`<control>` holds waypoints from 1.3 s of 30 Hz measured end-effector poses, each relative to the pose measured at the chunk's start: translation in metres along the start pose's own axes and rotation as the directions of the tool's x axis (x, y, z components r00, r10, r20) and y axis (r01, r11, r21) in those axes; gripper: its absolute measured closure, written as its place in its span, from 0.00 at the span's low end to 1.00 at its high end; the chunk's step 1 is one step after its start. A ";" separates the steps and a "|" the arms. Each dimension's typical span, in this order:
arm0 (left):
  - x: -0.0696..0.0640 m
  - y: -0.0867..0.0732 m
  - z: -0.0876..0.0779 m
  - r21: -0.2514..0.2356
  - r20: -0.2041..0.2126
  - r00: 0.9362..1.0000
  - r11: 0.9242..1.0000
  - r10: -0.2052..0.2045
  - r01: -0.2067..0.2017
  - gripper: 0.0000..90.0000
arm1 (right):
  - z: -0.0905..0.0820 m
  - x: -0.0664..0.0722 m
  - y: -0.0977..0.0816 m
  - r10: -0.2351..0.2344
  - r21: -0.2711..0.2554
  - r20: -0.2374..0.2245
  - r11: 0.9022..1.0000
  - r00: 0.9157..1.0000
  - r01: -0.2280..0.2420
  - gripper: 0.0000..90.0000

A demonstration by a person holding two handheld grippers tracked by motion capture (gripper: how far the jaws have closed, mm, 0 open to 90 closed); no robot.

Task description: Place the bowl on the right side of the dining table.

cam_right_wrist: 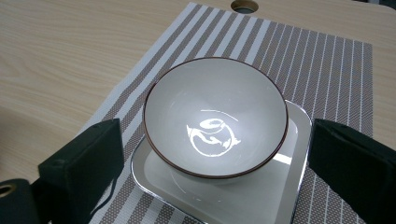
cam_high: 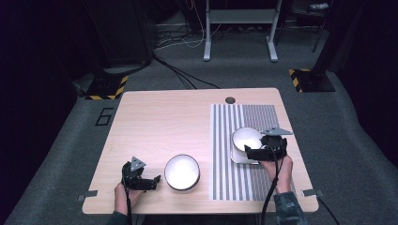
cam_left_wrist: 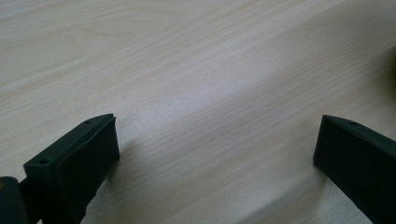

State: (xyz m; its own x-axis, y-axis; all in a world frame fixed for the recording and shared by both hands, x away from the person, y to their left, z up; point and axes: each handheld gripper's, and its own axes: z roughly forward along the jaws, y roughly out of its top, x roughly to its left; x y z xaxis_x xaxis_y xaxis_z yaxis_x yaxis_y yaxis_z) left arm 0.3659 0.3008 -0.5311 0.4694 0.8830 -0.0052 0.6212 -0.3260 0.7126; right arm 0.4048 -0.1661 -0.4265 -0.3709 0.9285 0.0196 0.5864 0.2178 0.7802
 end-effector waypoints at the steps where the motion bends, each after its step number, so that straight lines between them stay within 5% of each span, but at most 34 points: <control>1: 0.000 0.000 0.000 0.000 0.000 1.000 1.000 0.000 0.000 0.00 | -0.002 0.001 -0.001 -0.004 -0.001 0.000 1.000 1.000 0.004 0.03; 24: 0.000 0.000 0.000 0.000 0.000 1.000 1.000 0.000 0.000 0.00 | -0.022 0.022 -0.025 -0.045 0.008 -0.009 0.999 0.999 0.045 0.04; 39: 0.000 0.000 0.000 0.000 0.000 1.000 1.000 0.000 0.000 0.00 | -0.013 0.037 -0.048 -0.041 0.038 -0.043 0.998 0.998 0.043 0.04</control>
State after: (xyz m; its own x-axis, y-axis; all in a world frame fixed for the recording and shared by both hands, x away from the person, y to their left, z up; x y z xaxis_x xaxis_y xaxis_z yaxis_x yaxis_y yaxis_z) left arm 0.3660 0.3008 -0.5311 0.4693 0.8830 -0.0051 0.6212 -0.3261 0.7126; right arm 0.3533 -0.1461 -0.4555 -0.4254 0.9049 0.0139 0.5966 0.2688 0.7562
